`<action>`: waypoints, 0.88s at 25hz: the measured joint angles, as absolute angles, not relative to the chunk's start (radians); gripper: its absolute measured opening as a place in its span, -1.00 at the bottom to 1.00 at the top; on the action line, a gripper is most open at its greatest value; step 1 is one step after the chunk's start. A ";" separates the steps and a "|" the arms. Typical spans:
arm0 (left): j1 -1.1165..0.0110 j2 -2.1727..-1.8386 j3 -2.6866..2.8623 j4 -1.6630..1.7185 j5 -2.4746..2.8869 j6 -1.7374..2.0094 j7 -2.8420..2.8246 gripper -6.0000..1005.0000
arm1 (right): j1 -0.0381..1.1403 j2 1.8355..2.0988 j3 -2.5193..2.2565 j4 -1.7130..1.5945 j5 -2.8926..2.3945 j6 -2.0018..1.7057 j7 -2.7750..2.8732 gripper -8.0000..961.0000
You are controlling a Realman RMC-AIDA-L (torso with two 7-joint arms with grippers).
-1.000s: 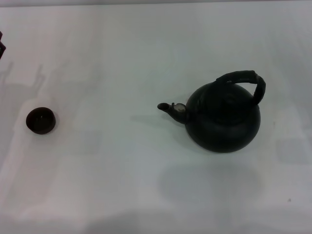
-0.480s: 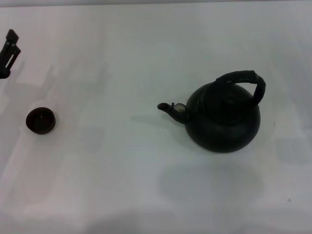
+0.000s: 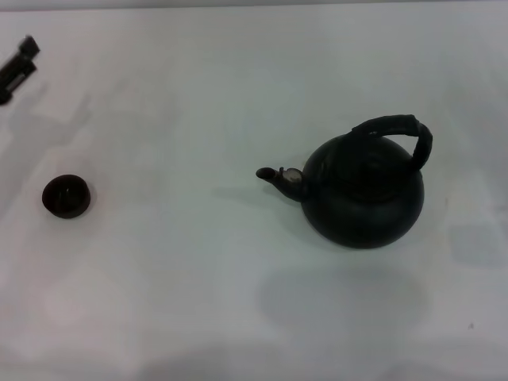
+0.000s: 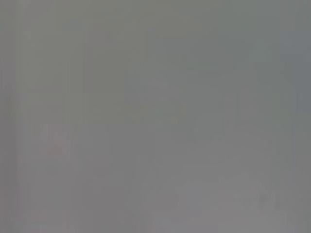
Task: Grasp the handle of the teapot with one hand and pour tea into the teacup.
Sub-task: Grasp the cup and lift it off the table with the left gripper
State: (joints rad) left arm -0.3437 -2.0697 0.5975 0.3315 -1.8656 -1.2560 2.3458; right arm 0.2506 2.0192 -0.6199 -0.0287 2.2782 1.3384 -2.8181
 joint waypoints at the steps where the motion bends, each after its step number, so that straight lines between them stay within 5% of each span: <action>1: -0.341 -2.069 0.597 0.390 -1.827 -1.231 2.256 0.60 | 0.253 2.019 -0.620 -0.029 2.278 1.336 -2.819 0.59; 14: -0.348 -2.061 0.665 1.244 -1.016 -1.301 1.019 0.61 | 0.268 2.020 -0.621 -0.029 2.277 1.329 -2.818 0.59; 22: -0.358 -2.057 0.722 1.429 -0.893 -1.608 0.828 0.62 | 0.269 2.020 -0.623 -0.016 2.276 1.326 -2.817 0.59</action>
State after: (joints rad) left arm -0.3577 -2.0567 0.7215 1.4286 -0.8931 -1.6083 0.8281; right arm 0.2686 2.0202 -0.6229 -0.0161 2.2763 1.3257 -2.8172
